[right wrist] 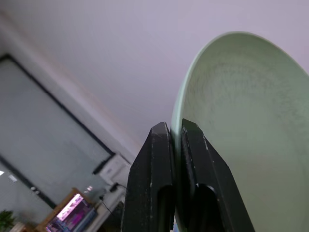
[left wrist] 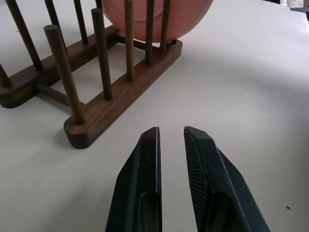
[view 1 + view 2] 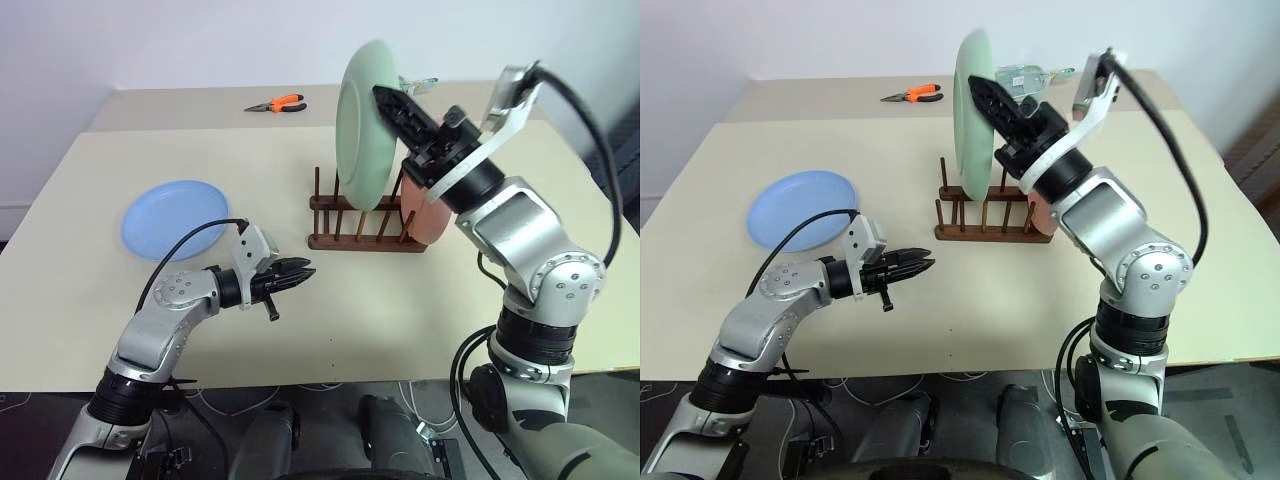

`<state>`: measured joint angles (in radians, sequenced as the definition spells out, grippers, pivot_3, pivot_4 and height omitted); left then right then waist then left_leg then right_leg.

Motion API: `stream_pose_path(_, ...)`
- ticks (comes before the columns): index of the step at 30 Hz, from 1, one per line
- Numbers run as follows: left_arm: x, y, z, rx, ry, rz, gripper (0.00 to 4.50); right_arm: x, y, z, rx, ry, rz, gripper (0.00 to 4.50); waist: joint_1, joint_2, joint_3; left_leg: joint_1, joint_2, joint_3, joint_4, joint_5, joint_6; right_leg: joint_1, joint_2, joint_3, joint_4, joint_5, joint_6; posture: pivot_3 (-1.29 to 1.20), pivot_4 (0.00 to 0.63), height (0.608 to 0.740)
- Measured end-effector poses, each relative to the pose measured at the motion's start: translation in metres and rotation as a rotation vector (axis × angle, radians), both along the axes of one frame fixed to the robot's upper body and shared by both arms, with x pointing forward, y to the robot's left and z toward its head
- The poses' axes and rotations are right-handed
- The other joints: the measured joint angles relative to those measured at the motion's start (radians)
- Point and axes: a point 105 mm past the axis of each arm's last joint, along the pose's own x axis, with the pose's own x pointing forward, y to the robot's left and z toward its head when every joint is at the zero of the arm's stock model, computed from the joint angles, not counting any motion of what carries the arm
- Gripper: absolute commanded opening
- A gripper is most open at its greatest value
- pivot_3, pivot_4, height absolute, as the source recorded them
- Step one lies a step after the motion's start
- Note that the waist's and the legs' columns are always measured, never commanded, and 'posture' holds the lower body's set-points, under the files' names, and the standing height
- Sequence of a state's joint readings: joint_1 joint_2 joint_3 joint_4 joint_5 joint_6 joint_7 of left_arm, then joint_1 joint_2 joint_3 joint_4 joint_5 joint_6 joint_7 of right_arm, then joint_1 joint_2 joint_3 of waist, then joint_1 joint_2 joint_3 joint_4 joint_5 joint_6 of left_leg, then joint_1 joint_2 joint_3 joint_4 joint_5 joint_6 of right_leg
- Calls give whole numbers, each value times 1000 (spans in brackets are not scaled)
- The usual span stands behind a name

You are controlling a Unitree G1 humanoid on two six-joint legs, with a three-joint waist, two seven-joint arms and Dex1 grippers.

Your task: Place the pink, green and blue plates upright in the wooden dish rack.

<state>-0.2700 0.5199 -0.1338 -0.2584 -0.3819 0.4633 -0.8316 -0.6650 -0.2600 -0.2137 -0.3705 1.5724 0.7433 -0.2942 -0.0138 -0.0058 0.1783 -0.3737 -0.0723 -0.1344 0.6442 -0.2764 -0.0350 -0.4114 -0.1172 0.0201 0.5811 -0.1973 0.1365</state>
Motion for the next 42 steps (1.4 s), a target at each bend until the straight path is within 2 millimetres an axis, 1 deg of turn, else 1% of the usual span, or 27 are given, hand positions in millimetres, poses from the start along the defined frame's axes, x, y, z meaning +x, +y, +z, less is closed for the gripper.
stream_pose_path(6,0,0,0,0,1,3,748,14,-11,-6,-7,29,-72,50,0,0,0,0,0,0,0,0,0,0,0,0,0,0,0,0,150,740)
stream_pose_path(15,-1,1,-1,-1,2,3,748,30,-20,-20,-34,76,-130,50,-1,0,0,0,0,0,0,0,0,0,0,0,0,0,0,0,150,740)
stream_pose_path(17,-1,0,-1,-2,-4,2,748,30,-20,-20,-40,73,-133,706,-1,0,0,0,0,0,0,0,0,0,0,0,0,0,0,0,150,740)
stream_pose_path(18,-1,1,-1,-2,-5,2,748,31,-21,-20,-45,69,-137,953,0,0,0,0,0,0,0,0,0,0,0,0,0,0,0,0,150,740)
stream_pose_path(19,-1,1,-1,-2,-5,2,748,31,-21,-21,-51,65,-142,1479,0,0,0,0,0,0,0,0,0,0,0,0,0,0,0,0,150,740)
stream_pose_path(21,-1,1,0,-8,0,3,1298,33,-24,-22,-116,33,-182,2597,0,0,0,0,0,1,0,0,0,0,0,0,0,0,0,0,150,740)
stream_pose_path(22,-1,2,0,-19,10,7,1616,34,-26,-22,-188,0,-213,3072,1,0,0,0,0,1,0,0,0,0,0,0,0,0,0,0,150,740)
stream_pose_path(23,0,3,1,-27,18,16,2042,36,-29,-22,-272,-46,-254,3091,1,0,0,0,0,1,0,0,0,0,0,0,0,0,0,0,150,740)
stream_pose_path(25,4,9,5,-48,16,54,3114,37,-36,-14,-424,-164,-333,3091,0,0,0,0,0,1,0,0,0,0,0,0,0,0,0,0,150,740)
stream_pose_path(27,16,21,13,-83,-14,150,4164,37,-46,2,-530,-287,-424,3091,0,0,0,0,0,1,0,0,0,0,0,0,0,0,1,0,150,740)
stream_pose_path(28,25,30,17,-95,-38,219,4476,37,-50,11,-573,-347,-463,3091,1,0,0,0,0,1,0,0,0,0,0,-1,0,-1,3,0,150,740)
stream_pose_path(29,35,43,22,-99,-69,308,4498,35,-54,20,-620,-410,-495,3333,0,0,0,0,0,1,0,0,0,0,0,-1,0,-1,6,0,150,740)
stream_pose_path(31,54,73,29,-100,-113,497,4500,31,-57,32,-702,-518,-525,4013,-1,0,0,0,0,1,-1,0,0,0,0,-1,0,-1,7,0,150,740)
stream_pose_path(32,64,94,32,-103,-131,627,4500,28,-54,34,-739,-570,-510,4466,-1,-1,0,0,0,1,-1,0,0,0,0,-1,0,0,7,0,150,740)
stream_pose_path(34,77,133,39,-108,-161,870,4500,21,-42,32,-807,-649,-430,4466,-2,-1,0,0,0,1,-1,0,0,0,0,-1,0,0,8,0,150,740)
stream_pose_path(35,82,159,44,-116,-173,1029,4500,14,-29,28,-854,-701,-359,4466,-2,-1,0,0,1,1,-1,0,0,-1,0,-1,0,0,8,0,150,740)
stream_pose_path(36,82,188,48,-124,-175,1191,4500,5,-13,21,-907,-763,-268,4466,-4,-2,0,0,1,1,-1,0,0,-1,0,-1,0,0,8,0,150,740)
stream_pose_path(37,80,209,52,-133,-175,1308,4500,-4,1,15,-940,-810,-193,4466,-5,-2,0,0,1,1,-1,0,0,-1,0,-1,0,0,8,0,150,740)
stream_pose_path(39,68,242,51,-130,-151,1498,4500,-17,20,-2,-980,-857,-68,4466,-2,-4,-1,0,0,0,-1,0,0,0,0,-1,-1,-1,8,0,150,740)
stream_pose_path(41,58,260,41,-150,-76,1613,4500,-21,31,-20,-992,-846,14,4466,3,-7,-1,0,-1,0,0,0,-1,0,-1,-1,-1,0,8,0,150,740)
stream_pose_path(42,54,266,33,-175,-19,1648,4500,-22,35,-29,-995,-834,49,4466,7,-8,-1,0,-1,-1,1,0,-1,1,-1,-1,-1,0,7,0,150,740)
